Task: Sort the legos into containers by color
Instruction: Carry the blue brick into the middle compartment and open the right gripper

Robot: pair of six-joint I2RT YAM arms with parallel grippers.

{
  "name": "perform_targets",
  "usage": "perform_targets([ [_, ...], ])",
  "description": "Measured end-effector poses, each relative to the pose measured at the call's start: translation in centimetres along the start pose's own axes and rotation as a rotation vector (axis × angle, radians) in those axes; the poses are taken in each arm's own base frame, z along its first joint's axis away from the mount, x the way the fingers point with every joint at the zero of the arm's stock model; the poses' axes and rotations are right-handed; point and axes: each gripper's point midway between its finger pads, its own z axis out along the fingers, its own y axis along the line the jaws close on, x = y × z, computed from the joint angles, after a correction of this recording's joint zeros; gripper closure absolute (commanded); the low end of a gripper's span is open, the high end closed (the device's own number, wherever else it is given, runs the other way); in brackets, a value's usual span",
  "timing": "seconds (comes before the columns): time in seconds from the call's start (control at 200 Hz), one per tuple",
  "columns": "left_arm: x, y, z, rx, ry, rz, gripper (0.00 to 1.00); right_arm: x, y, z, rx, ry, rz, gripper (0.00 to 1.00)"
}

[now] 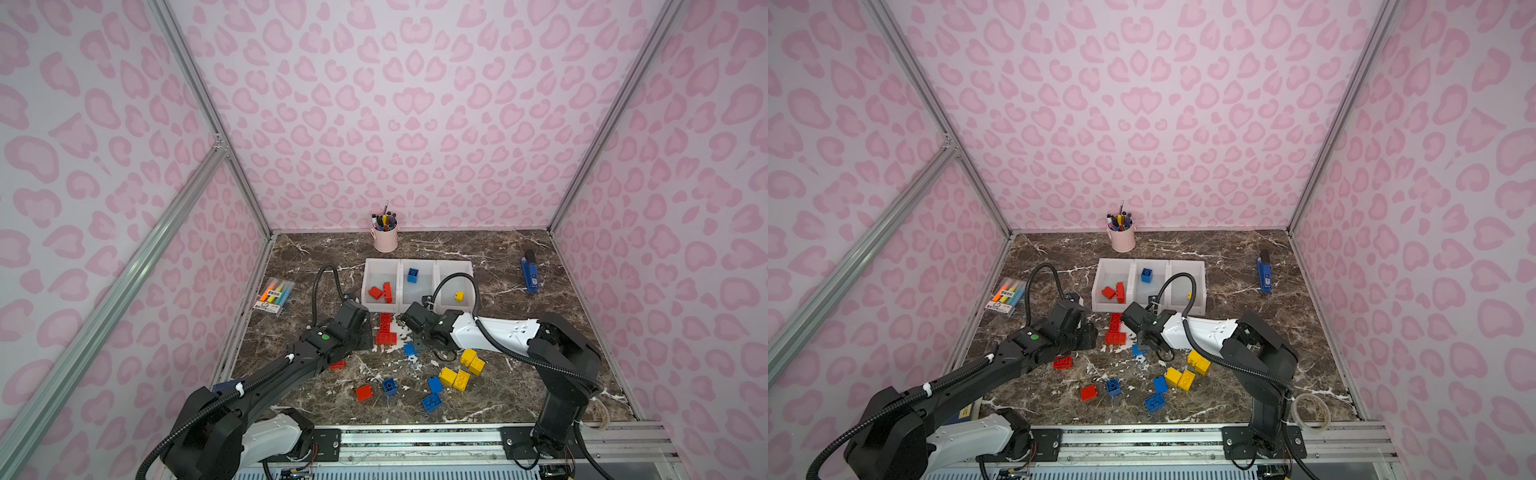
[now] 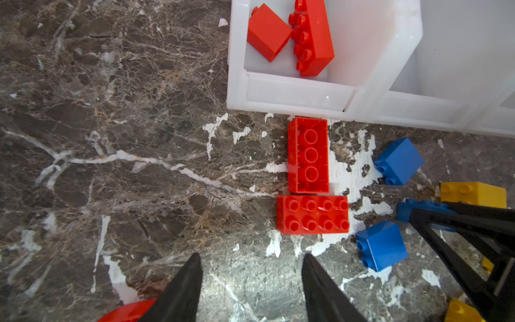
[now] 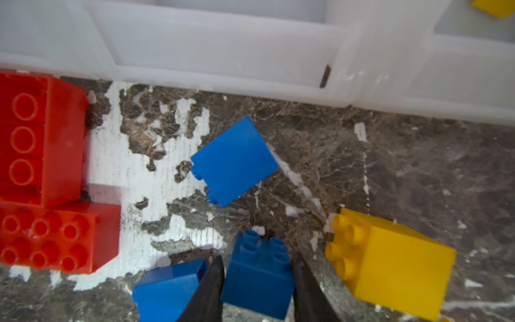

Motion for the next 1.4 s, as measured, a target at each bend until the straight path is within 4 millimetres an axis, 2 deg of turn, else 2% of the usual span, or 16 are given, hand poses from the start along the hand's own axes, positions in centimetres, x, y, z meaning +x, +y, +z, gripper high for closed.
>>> perform_targets([
  [0.16, -0.1, 0.0, -0.2, 0.002, -0.009, -0.001, 0.4, -0.3, -0.1, -0.8, -0.006, -0.007, 0.001, 0.68],
  [0.25, -0.2, 0.0, -0.3, 0.001, -0.014, -0.002, 0.4, -1.6, 0.1, -1.9, -0.017, -0.033, -0.004, 0.68],
  [0.495, 0.1, 0.3, -0.4, -0.001, -0.015, -0.008, 0.4, -9.0, 0.8, -5.0, -0.051, -0.151, -0.028, 0.68],
  [0.565, 0.1, 0.3, -0.5, 0.001, -0.018, -0.013, 0.4, -10.8, 0.8, -4.8, -0.048, -0.169, -0.039, 0.69],
  [0.67, 0.3, 0.5, -0.6, 0.0, -0.019, -0.02, 0.4, -12.7, 0.5, -3.3, -0.032, -0.163, -0.053, 0.69],
  [0.86, 1.1, 1.1, -0.7, -0.018, -0.005, -0.031, 0.4, -14.5, -0.1, -0.7, -0.028, -0.13, -0.038, 0.65],
  [0.97, 1.2, 1.4, -0.9, -0.023, -0.009, -0.042, 0.4, -15.1, -0.1, -0.3, -0.031, -0.13, -0.039, 0.54],
  [1.115, 1.3, 1.6, -0.9, -0.031, -0.009, -0.048, 0.4, -15.4, 0.4, -0.5, -0.05, -0.13, -0.049, 0.42],
  [1.245, 1.5, 1.7, -0.9, -0.037, -0.004, -0.049, 0.4, -15.4, 0.3, -1.0, -0.052, -0.133, -0.049, 0.41],
  [1.4, 1.5, 2.3, -1.1, -0.06, -0.013, -0.053, 0.4, -15.5, -0.3, -3.1, -0.066, -0.159, -0.041, 0.4],
])
